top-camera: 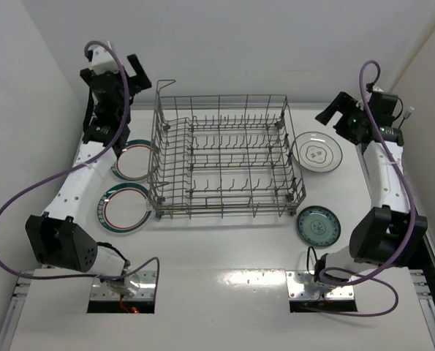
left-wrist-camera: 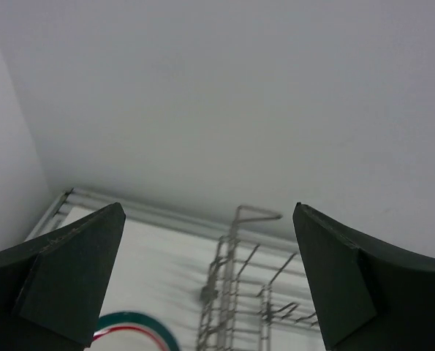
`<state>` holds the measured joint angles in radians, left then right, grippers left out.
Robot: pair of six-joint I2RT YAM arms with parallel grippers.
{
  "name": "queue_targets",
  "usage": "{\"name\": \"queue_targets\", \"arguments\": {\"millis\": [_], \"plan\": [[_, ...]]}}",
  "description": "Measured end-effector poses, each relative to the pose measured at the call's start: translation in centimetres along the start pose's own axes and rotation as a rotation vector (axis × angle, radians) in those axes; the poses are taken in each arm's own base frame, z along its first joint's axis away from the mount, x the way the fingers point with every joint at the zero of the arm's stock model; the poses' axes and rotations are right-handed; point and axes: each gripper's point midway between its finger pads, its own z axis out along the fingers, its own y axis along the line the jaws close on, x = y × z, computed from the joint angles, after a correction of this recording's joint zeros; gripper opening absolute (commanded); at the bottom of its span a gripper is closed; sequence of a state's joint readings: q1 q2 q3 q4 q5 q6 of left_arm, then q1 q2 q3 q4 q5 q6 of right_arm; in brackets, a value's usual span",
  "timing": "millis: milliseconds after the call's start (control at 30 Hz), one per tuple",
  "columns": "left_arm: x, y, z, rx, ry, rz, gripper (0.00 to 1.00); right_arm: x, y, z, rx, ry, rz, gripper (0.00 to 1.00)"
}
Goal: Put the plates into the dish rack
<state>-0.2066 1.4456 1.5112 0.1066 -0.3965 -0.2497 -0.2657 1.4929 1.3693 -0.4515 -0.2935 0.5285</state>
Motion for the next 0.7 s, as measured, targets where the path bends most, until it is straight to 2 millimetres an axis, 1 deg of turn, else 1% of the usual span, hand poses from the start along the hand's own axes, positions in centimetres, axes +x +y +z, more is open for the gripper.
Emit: {"name": "queue_targets", "arguments": {"millis": [67,100,200,267,333,400,467,533,600,633,700], "plan": [[3.1,2.2,0.0,-0.018,0.055,0.023,1.00,-0.2,0.0,-0.1,0.006,-0.005,-0.002,1.00],[4.7,2.7,-0.1,-0.020,0.086,0.039,1.00,-0.2,-0.1,-0.1,0.009,-0.005,-0.001,1.00],[9.0,3.1,-0.9,0.007,0.170,0.101,1.00,-0.4,-0.6,0.3,0.012,0.007,0.018,1.00],[11.3,3.3,-1.7,0.025,0.209,0.130,1.00,-0.7,-2.0,1.5,0.023,0.017,0.050,1.00],[13.5,3.9,-3.2,0.044,0.244,0.146,1.00,-0.2,-5.0,2.8,0.063,0.044,0.107,1.00],[14.7,4.2,-4.1,0.057,0.260,0.152,1.00,0.9,-8.7,4.0,0.123,0.086,0.177,1.00],[16.0,4.6,-4.8,0.063,0.279,0.158,1.00,2.1,-11.9,5.1,0.172,0.127,0.236,1.00],[17.0,4.9,-5.3,0.062,0.303,0.163,1.00,3.8,-14.6,6.1,0.215,0.177,0.289,1.00],[17.2,5.0,-5.3,0.062,0.309,0.159,1.00,5.6,-16.0,6.9,0.247,0.234,0.320,1.00],[17.0,5.0,-5.3,0.063,0.305,0.152,1.00,6.5,-16.3,7.4,0.257,0.264,0.327,1.00],[16.7,4.9,-5.1,0.066,0.306,0.132,1.00,7.7,-16.7,8.5,0.265,0.316,0.329,0.97]]}}
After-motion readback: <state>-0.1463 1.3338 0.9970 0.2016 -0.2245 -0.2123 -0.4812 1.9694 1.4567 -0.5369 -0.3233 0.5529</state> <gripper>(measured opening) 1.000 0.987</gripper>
